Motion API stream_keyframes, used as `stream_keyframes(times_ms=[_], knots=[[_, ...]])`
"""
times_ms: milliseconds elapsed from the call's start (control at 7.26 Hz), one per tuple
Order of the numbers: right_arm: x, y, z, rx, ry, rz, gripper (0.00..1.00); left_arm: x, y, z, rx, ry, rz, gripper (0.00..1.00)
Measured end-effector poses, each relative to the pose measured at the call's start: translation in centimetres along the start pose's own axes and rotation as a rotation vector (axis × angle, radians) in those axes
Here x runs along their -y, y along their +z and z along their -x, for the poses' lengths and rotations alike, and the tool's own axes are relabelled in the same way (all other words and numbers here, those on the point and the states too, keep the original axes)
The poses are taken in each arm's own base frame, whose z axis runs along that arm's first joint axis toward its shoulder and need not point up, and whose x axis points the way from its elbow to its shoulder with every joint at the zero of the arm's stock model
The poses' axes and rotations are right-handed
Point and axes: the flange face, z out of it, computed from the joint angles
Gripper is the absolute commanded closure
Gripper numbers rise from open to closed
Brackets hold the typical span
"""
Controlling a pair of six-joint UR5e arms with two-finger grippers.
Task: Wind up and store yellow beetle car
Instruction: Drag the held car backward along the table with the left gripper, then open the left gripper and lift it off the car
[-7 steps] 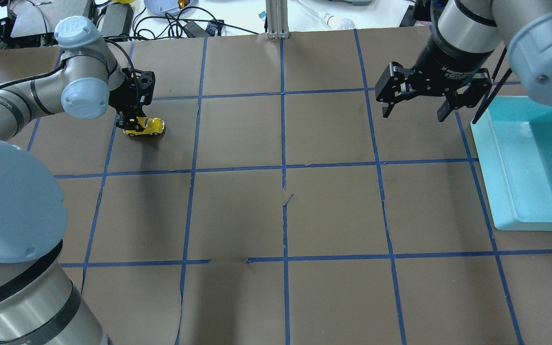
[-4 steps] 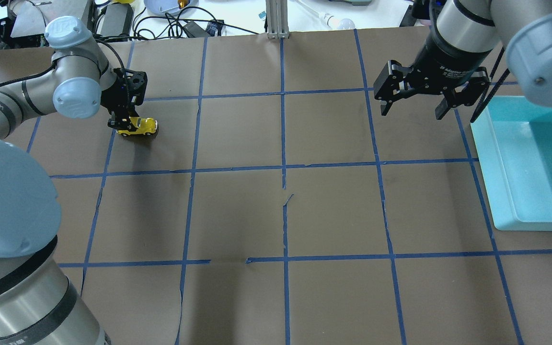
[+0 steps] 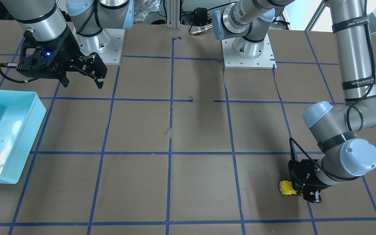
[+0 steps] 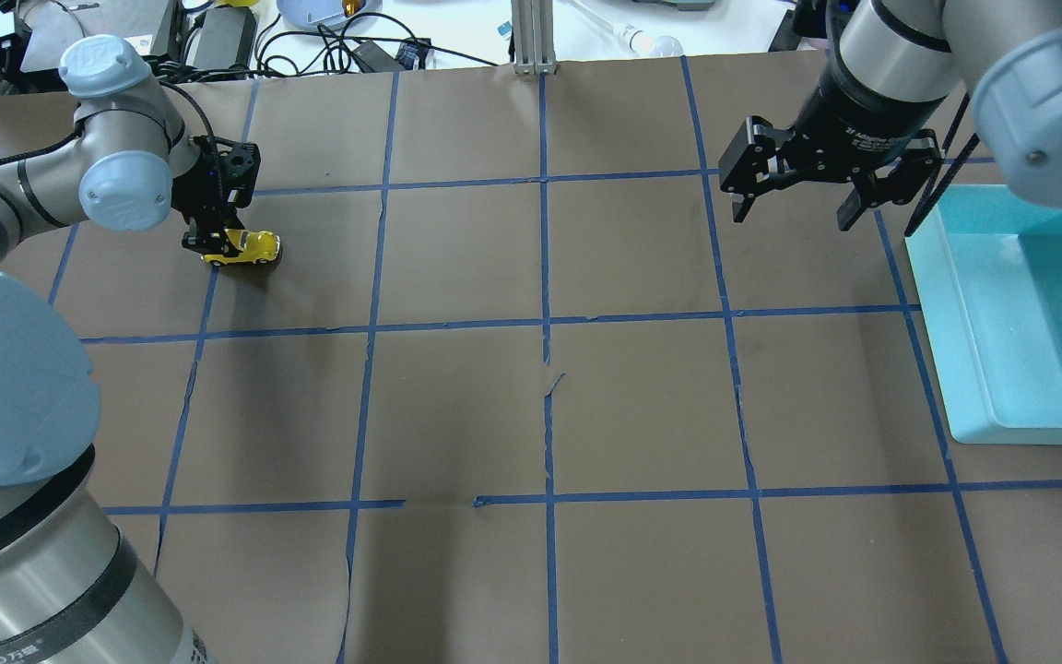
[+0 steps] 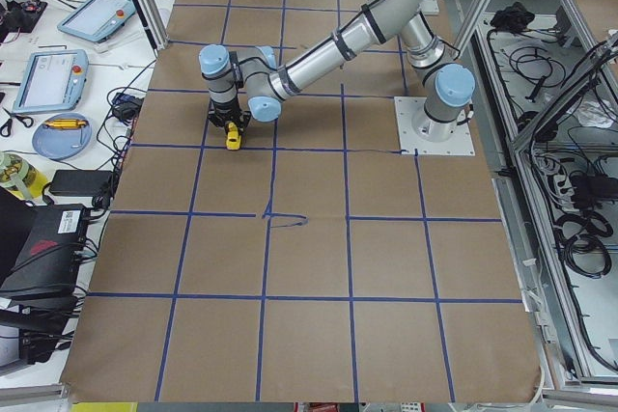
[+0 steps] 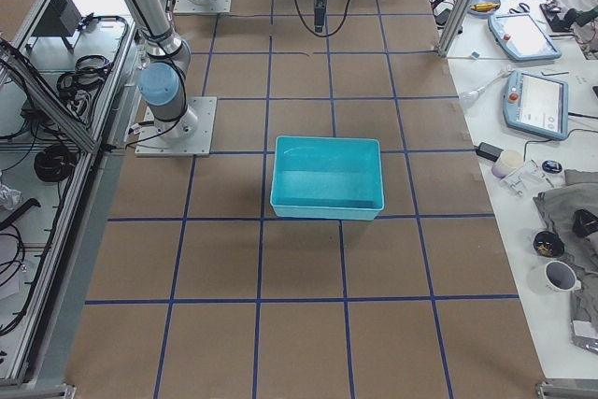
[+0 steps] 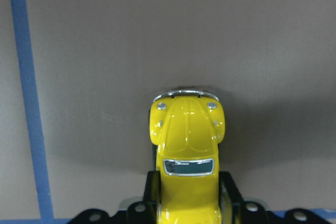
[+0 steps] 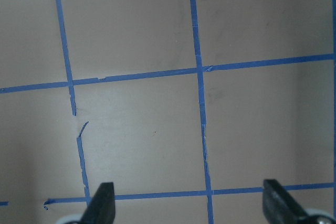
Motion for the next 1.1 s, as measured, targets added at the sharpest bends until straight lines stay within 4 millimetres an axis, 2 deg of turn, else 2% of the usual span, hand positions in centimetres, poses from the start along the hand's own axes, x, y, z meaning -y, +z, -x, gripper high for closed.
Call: stream_keyframes(times_ms=[689, 826, 964, 1102], knots=[[0.1, 0.0, -0.4, -0.013, 0.000, 0.000, 0.00, -1.8, 0.3, -0.3, -0.005, 0.024, -0.001, 1.00], [0.1, 0.0, -0.4, -0.014, 0.000, 0.000, 0.00, -1.9, 0.3, -0.3, -0.006, 0.025, -0.001, 0.68], [0.1, 0.0, -0.5, -0.014, 0.000, 0.000, 0.00, -1.9, 0.2, -0.3, -0.006, 0.026, 0.000, 0.01], [0.1, 0.0, -0.5, -0.016, 0.001, 0.001, 0.00, -2.0, 0.2, -0.2, -0.005, 0.028, 0.003, 0.00]])
